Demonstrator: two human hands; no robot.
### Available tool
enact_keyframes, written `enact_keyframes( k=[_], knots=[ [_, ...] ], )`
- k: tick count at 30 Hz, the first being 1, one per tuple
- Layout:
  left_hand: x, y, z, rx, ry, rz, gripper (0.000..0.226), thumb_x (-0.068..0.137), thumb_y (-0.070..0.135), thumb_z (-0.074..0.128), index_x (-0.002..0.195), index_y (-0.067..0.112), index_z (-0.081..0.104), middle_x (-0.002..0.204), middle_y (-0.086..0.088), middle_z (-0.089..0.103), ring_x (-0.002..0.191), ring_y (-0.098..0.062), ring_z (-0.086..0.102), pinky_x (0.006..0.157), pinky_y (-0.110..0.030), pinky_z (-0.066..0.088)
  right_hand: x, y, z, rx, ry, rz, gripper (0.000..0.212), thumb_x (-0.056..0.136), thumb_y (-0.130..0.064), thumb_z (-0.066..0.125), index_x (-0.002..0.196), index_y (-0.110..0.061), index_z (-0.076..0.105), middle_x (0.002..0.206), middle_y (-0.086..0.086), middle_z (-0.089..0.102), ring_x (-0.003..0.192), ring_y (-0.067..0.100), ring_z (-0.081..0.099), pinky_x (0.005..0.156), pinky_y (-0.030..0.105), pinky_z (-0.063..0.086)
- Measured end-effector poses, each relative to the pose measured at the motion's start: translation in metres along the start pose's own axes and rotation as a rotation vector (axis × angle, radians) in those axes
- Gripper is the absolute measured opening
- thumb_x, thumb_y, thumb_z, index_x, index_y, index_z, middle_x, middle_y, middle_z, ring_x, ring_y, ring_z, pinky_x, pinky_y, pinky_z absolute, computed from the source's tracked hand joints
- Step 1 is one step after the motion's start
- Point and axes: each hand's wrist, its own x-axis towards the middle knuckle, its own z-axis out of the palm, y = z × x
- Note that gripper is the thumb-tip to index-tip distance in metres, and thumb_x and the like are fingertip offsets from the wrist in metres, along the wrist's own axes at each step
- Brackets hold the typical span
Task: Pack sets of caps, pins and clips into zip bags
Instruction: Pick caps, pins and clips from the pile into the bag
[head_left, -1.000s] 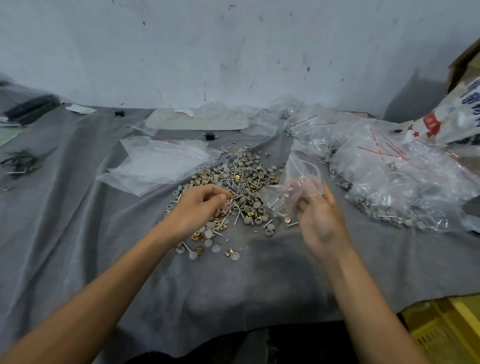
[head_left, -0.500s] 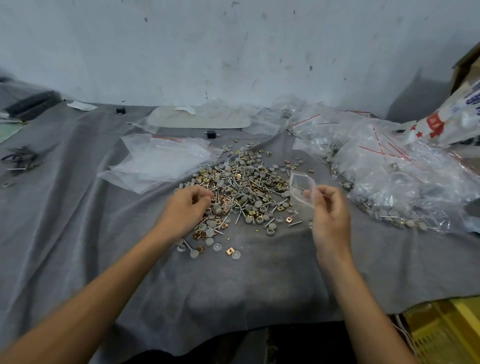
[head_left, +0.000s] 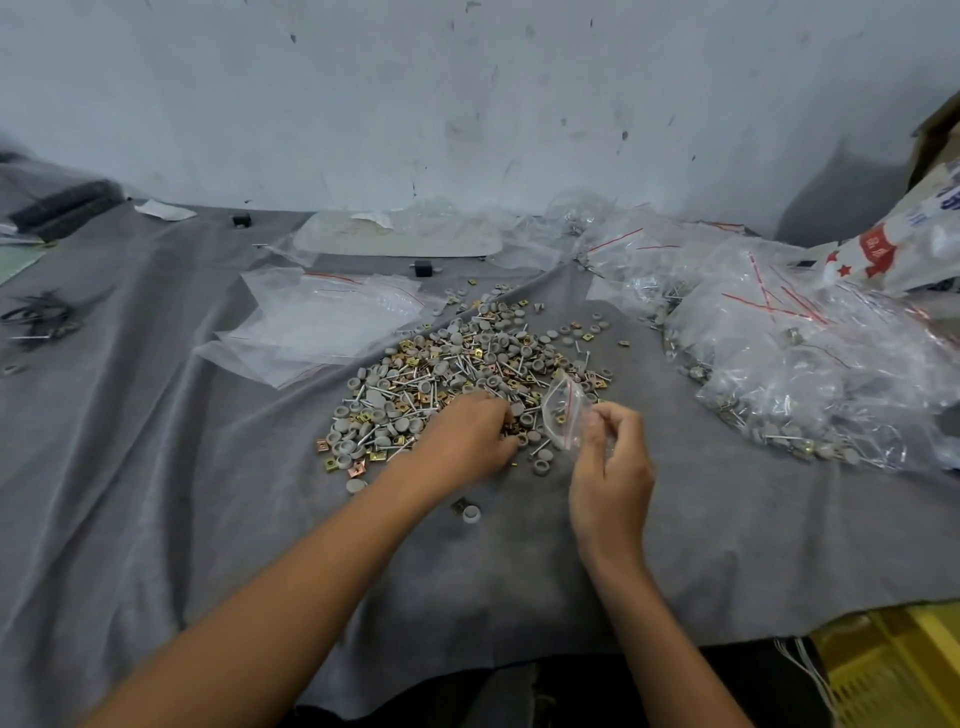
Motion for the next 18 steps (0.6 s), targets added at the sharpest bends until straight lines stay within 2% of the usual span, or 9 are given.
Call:
enact_keyframes(
  k=[4, 8, 10, 15, 18],
  knots=[
    [0.001, 0.002, -0.004, 0.135, -0.033, 0.020, 0.027, 0.094, 0.028, 0.055, 0.117, 0.015, 0.064, 0.115, -0.003, 0.062, 0.107, -0.024, 0.060, 0.088, -0.042, 0.055, -0.001, -0.002, -0.001, -0.019, 0.001, 0.010, 0.018, 0.103, -0.036, 0.045, 0.107, -0.025, 0.059, 0.100, -0.006, 0.066, 0.093, 0.021, 0.062, 0.086, 0.055, 0.050],
    [-0.008, -0.003, -0.007, 0.163, -0.009, 0.069, 0.016, 0.093, 0.022, 0.055, 0.103, 0.015, 0.065, 0.106, -0.002, 0.065, 0.100, -0.025, 0.062, 0.077, -0.038, 0.054, -0.001, -0.002, -0.002, -0.035, -0.011, 0.010, 0.019, 0.103, -0.033, 0.045, 0.107, -0.022, 0.059, 0.100, -0.007, 0.064, 0.095, 0.021, 0.061, 0.087, 0.055, 0.050],
    [-0.011, -0.008, -0.009, 0.132, -0.024, 0.051, 0.011, 0.092, 0.025, 0.057, 0.100, 0.018, 0.061, 0.103, -0.002, 0.063, 0.098, -0.025, 0.060, 0.077, -0.039, 0.053, -0.001, -0.002, -0.001, -0.040, -0.024, -0.002, 0.015, 0.104, -0.029, 0.048, 0.106, -0.020, 0.060, 0.099, -0.005, 0.065, 0.094, 0.022, 0.062, 0.086, 0.054, 0.050],
    [-0.015, -0.019, -0.013, 0.024, -0.113, 0.003, 0.016, 0.096, 0.028, 0.062, 0.109, 0.018, 0.062, 0.106, -0.002, 0.063, 0.097, -0.022, 0.059, 0.083, -0.038, 0.051, -0.001, -0.002, -0.001, -0.079, -0.050, -0.049, 0.009, 0.105, -0.019, 0.053, 0.104, -0.017, 0.062, 0.097, -0.006, 0.064, 0.091, 0.021, 0.060, 0.084, 0.053, 0.050],
    [-0.018, -0.024, -0.016, -0.126, -0.111, -0.045, 0.015, 0.095, 0.027, 0.067, 0.108, 0.020, 0.065, 0.095, 0.006, 0.064, 0.090, -0.016, 0.061, 0.073, -0.030, 0.047, -0.001, -0.004, 0.000, -0.097, -0.065, -0.077, 0.009, 0.104, -0.018, 0.053, 0.103, -0.017, 0.062, 0.095, -0.007, 0.063, 0.090, 0.022, 0.060, 0.084, 0.054, 0.050]
  ],
)
